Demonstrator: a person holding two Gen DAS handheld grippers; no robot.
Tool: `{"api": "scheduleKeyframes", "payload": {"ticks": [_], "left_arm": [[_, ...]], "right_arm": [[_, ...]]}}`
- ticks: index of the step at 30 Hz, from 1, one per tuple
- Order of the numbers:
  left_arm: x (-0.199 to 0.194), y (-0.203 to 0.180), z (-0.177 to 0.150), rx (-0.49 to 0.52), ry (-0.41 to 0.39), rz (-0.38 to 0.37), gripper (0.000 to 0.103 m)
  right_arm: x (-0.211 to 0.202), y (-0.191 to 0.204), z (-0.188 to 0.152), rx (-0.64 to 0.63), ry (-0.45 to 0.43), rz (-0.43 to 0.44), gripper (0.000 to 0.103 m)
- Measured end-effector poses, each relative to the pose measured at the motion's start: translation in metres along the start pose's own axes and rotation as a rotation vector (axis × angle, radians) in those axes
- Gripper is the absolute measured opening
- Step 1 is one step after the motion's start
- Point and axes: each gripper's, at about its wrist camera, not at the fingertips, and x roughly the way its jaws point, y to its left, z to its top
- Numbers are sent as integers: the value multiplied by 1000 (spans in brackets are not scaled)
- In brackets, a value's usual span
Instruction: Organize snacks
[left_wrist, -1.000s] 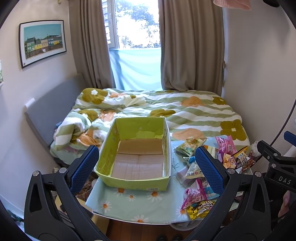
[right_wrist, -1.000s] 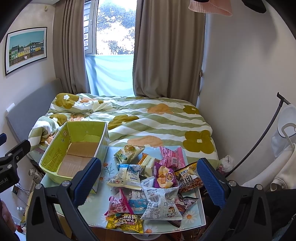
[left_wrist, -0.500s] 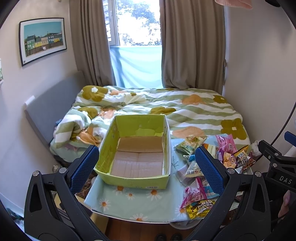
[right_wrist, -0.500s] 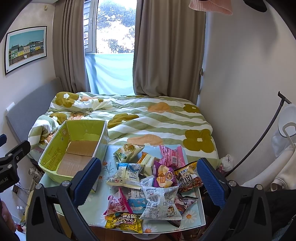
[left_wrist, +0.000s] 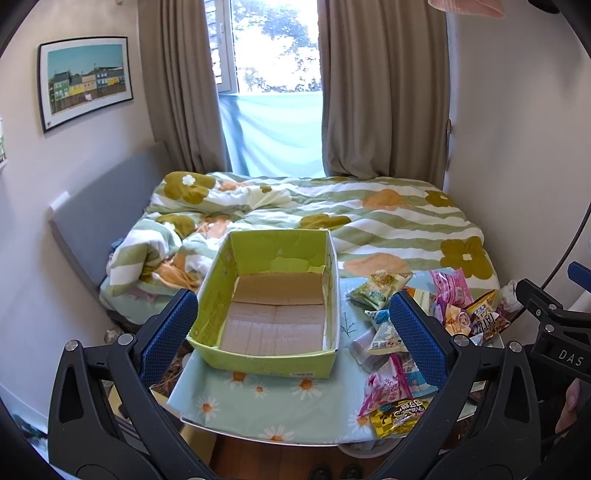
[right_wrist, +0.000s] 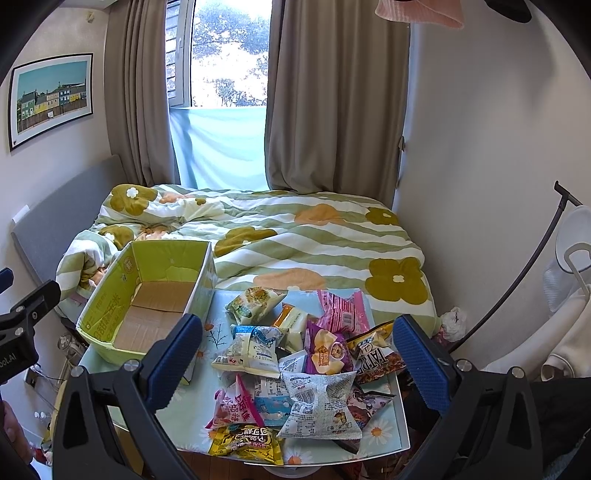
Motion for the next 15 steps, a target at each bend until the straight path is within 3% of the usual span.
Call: {"api": "scheduleKeyframes", "payload": {"ticks": [15], "left_arm": [[1,-2,0,1,2,-1,102]], "right_arm": [[0,-1,0,2,2,0,103]]}}
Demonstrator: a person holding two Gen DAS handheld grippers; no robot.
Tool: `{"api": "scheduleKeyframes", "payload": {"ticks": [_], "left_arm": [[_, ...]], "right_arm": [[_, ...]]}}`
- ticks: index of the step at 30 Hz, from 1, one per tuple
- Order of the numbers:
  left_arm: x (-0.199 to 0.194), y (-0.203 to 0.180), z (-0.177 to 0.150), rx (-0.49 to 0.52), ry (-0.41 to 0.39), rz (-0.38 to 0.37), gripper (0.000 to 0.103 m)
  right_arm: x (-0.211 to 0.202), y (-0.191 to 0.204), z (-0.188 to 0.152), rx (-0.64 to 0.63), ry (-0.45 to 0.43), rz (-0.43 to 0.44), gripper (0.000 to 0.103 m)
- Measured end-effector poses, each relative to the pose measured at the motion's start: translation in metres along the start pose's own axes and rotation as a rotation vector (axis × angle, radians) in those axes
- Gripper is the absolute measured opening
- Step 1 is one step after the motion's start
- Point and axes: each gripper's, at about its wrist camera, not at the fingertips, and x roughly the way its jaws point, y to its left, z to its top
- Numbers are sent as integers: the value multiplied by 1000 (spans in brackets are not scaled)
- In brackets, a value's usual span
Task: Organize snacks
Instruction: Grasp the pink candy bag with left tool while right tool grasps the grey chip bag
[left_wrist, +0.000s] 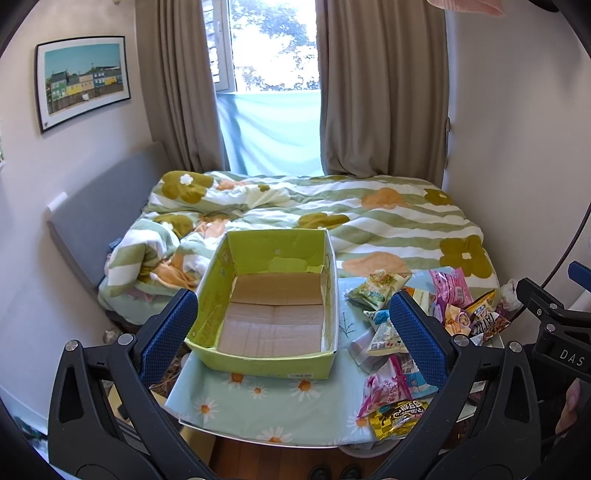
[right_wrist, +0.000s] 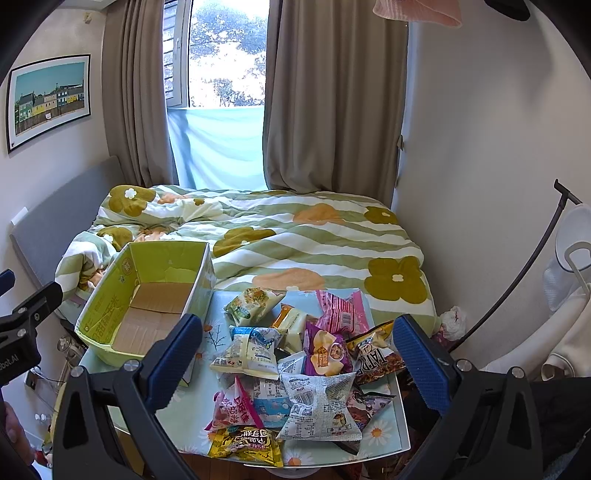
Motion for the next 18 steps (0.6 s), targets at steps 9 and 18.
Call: {"api": "scheduleKeyframes", "payload": {"ticks": [9,18], "left_arm": [[6,-4,1,11,22,-13,102],[51,-15,-22,30,172,-124,102]], "right_arm": [[0,-1,0,7,5,1,103],[11,-30,-4,58,60,-32,103]]}}
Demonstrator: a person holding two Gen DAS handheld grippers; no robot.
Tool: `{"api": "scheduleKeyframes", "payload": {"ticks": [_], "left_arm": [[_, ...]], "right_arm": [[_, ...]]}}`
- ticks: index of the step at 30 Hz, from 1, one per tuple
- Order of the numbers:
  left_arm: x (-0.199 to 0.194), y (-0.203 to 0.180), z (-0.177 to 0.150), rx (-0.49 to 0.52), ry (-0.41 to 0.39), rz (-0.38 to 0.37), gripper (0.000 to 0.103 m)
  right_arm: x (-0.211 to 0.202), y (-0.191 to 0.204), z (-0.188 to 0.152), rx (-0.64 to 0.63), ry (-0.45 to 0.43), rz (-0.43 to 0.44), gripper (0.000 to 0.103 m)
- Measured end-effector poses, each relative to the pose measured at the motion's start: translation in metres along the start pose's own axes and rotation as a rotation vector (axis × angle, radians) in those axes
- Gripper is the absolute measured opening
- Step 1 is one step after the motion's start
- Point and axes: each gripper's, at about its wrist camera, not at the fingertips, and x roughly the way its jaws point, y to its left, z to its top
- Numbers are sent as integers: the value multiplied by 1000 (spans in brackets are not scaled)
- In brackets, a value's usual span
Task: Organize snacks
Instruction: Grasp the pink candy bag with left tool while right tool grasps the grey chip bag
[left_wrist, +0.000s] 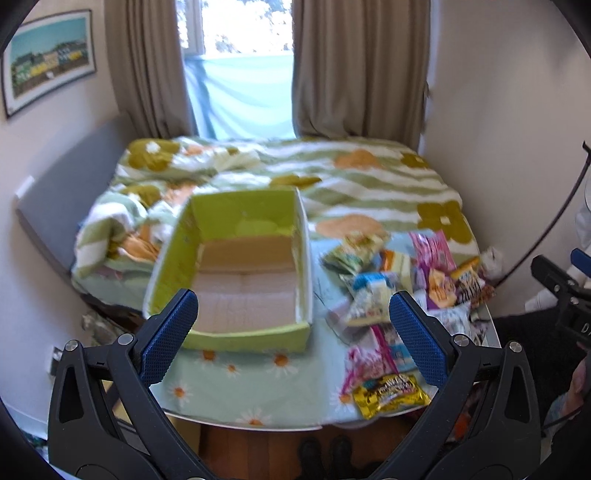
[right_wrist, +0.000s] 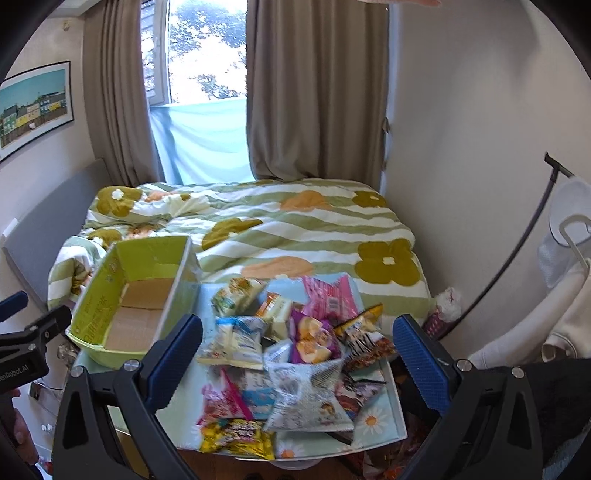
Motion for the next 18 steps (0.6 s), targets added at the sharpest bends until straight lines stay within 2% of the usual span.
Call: {"api": "scheduleKeyframes", "payload": {"ticks": [3,9,18], "left_arm": [[24,-9,-13,-16,67,-26,102],[80,-39,-45,-41,192,-70,102],[163,-69,-99,-94,321,-126,102]], "right_arm": [[12,-15,-13,2,39,-5,103],[55,-47,-41,51,157,55,103],[130,-53,-84,69,283,175,103]]}}
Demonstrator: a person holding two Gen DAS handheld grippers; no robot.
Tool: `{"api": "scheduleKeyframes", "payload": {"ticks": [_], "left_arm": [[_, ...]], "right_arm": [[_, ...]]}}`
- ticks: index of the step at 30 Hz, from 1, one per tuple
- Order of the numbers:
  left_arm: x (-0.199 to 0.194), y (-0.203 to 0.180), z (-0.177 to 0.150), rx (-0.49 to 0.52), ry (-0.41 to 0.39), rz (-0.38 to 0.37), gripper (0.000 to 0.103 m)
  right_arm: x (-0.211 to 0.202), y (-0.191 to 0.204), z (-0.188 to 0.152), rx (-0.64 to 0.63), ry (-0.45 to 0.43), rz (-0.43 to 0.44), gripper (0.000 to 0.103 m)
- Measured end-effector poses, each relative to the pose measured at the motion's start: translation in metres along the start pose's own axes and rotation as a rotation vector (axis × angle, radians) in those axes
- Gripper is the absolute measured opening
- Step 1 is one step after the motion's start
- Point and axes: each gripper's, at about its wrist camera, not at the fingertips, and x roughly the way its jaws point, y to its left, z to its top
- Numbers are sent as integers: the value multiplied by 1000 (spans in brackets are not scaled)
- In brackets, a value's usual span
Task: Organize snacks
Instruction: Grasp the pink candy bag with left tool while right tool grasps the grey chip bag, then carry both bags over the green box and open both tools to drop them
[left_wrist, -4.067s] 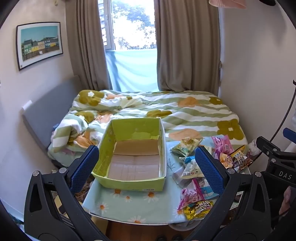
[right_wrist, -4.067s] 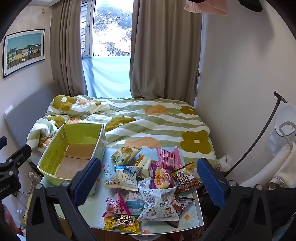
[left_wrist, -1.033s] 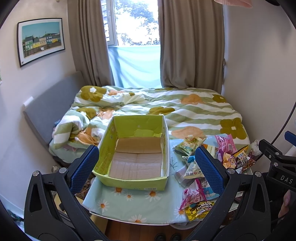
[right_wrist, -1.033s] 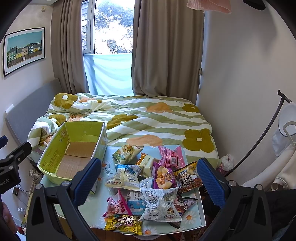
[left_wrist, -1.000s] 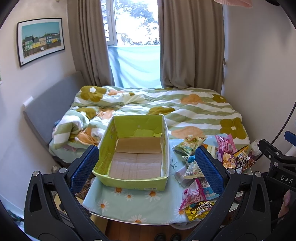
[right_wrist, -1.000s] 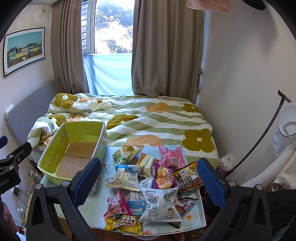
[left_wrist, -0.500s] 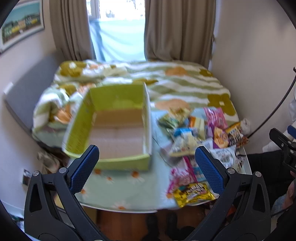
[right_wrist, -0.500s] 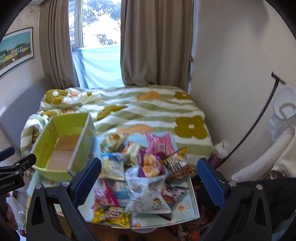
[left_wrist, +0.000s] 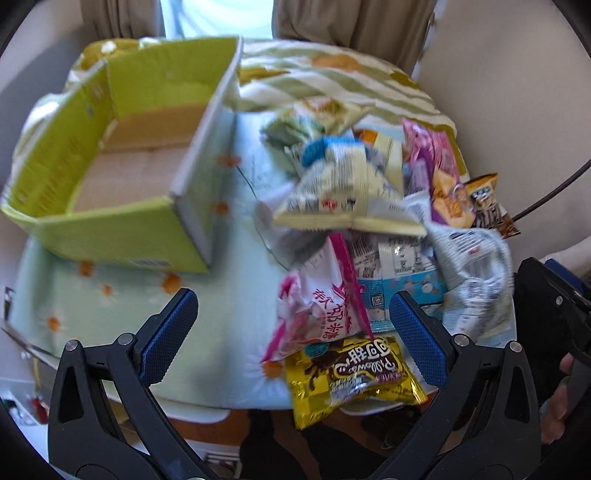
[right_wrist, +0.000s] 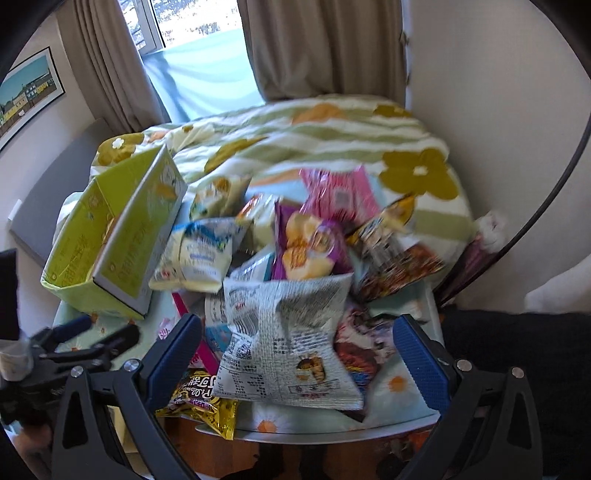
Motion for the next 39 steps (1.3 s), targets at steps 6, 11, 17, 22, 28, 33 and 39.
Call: {"api": "scheduleKeyframes", "payload": {"ticks": [6,11,17,22,28,33,39], "left_arm": [[41,-4,-11,21,40,-13,102],[63,-2,-15,45,81,-43,93],[77,-3,-16,94,110,-76,69],[81,-2,-16,100,114,-88,57],[79,8,-16,100,121,-78,44],[71,19,-11,95,119,-72,39],[58,31,-9,60,111,-63,38]], "right_arm": [[34,-2,-8,21,58,44,103],[50,1,-11,-5,82,50,103],[62,5,-10,-37,84,47,103],[67,10,-8,-64,86,44,102],[68,16,-10,-104,78,15,92],[66,18,-11,-122,66,-6,79],[62,16,-11,-112,61,-12,69]]}}
